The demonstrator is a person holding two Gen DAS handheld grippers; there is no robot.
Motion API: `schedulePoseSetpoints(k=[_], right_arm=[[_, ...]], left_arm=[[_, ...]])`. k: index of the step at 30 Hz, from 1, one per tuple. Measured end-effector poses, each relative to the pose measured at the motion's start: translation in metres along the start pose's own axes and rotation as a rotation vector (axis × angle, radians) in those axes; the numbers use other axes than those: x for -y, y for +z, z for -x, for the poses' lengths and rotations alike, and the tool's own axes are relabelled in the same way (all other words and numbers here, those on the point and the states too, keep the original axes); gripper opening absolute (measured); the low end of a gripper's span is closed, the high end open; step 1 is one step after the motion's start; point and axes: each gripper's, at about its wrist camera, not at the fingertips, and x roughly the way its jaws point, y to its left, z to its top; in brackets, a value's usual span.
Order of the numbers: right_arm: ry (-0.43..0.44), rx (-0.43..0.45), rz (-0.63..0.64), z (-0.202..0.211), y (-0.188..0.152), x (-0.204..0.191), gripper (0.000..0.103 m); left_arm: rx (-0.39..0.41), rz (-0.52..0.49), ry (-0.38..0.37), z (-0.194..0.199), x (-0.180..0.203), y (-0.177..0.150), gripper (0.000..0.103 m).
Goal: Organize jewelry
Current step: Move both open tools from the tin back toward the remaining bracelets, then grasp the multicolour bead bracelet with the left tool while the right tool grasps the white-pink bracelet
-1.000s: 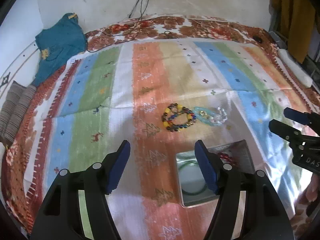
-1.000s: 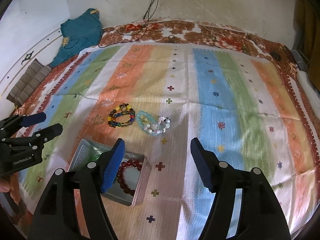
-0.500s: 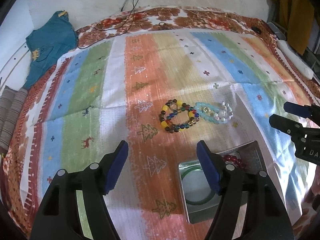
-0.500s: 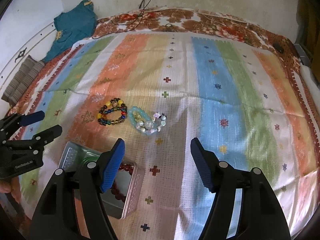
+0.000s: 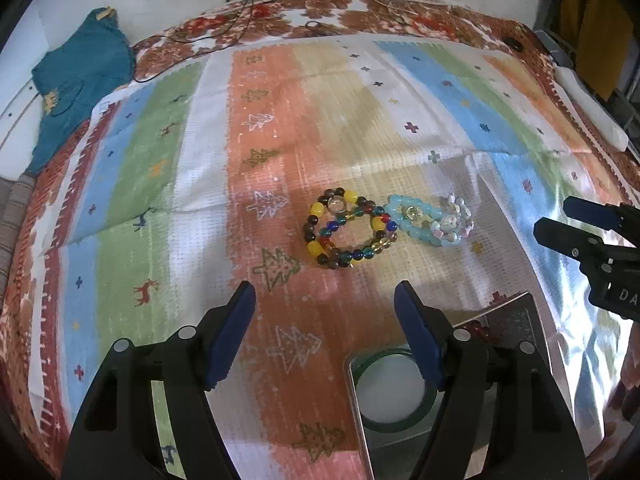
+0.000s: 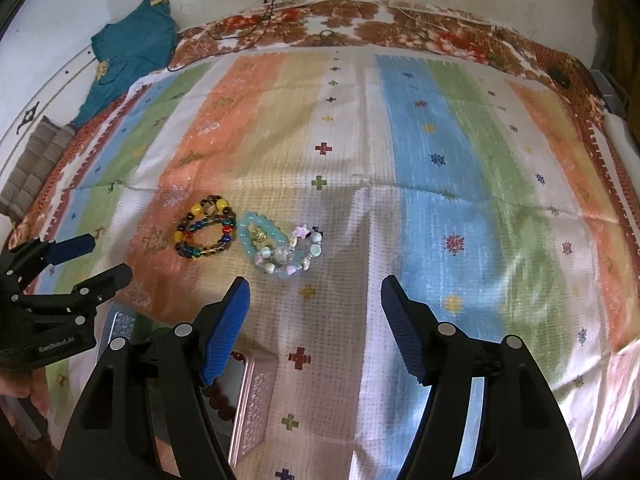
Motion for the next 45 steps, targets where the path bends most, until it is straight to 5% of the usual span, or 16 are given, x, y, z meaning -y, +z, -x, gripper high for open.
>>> schedulePoseSetpoints(k=[45], right_arm=[[-0.042,-0.134,-0.047,-0.083,0.021,0.015,0.068]], left_arm=[[-0.090,-0.108,-0.070,-0.065,0.014,0.025,0.074]])
